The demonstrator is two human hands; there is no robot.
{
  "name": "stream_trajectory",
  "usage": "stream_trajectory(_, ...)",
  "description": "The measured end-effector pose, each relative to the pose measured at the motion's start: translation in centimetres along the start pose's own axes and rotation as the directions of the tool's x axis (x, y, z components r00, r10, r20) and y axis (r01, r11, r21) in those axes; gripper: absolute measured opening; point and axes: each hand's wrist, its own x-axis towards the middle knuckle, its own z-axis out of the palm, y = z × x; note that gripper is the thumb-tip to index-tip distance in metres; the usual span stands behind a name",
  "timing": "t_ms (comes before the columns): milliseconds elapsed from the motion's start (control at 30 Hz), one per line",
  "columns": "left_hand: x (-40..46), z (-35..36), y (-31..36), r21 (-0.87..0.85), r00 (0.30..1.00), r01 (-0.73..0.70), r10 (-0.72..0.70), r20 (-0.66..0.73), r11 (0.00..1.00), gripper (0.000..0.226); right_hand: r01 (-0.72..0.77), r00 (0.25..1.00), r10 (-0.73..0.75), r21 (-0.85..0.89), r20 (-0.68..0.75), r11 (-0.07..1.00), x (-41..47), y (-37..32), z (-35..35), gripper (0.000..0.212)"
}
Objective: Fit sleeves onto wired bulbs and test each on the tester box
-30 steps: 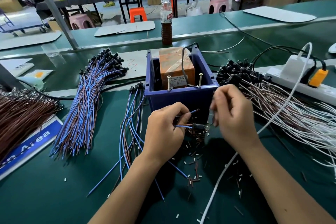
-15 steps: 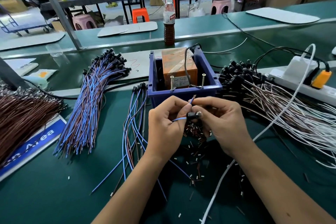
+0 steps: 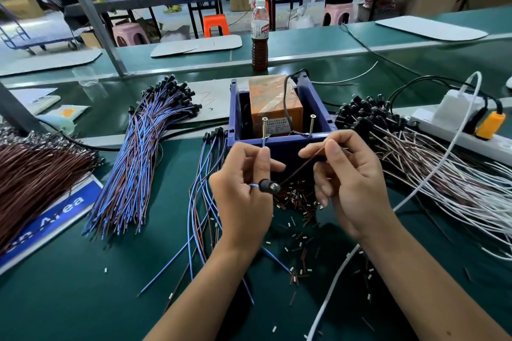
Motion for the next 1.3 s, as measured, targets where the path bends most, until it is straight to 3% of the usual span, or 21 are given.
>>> stream_trajectory(67,0.2,-0.1,-0.2,0.034,0.996,0.007,-0.004,-0.087,0.999,0.022,0.038,0.998,-0.041,-0.056,-0.051,0.998,0.0,0.0,0.0,0.014)
stream_trajectory(133,0.4,-0.1,-0.4,0.065,0.992,0.021,-0.012,-0.126,0.998,0.019,0.122,0.979,-0.161,-0.271,-0.125,0.955,-0.1,0.1,-0.2,0.013)
stream_trajectory(233,0.6,-0.1,-0.7,0.079,0.990,0.028,-0.016,-0.139,0.996,0.008,0.255,0.889,-0.428,-0.600,-0.163,0.759,0.3,0.2,0.0,0.011)
stream_trajectory(367,0.7,-0.1,-0.8,0.086,0.993,0.002,0.009,-0.121,0.996,0.007,0.278,0.832,-0.540,-0.745,-0.129,0.606,1.2,0.1,0.6,0.012)
stream_trajectory(567,1.0,0.3,-1.1,0.089,0.991,-0.022,0.034,-0.131,0.996,0.007,0.291,0.835,-0.545,-0.781,-0.074,0.552,1.3,0.4,1.1,0.015)
stream_trajectory(967,1.2,0.3,-1.5,0.111,0.991,-0.078,0.089,-0.097,0.991,0.013,0.278,0.848,-0.522,-0.762,-0.092,0.585,1.1,0.5,1.1,0.016)
stream_trajectory(1167,1.4,0.8,-1.0,0.145,0.982,-0.040,0.066,-0.175,0.989,0.019,0.287,0.843,-0.534,-0.781,-0.069,0.554,1.1,0.5,1.3,0.017)
stream_trajectory(1300,1.3,0.8,-1.2,0.144,0.984,-0.062,0.085,-0.157,0.988,0.018,0.281,0.843,-0.532,-0.776,-0.081,0.565,1.1,0.4,1.3,0.017)
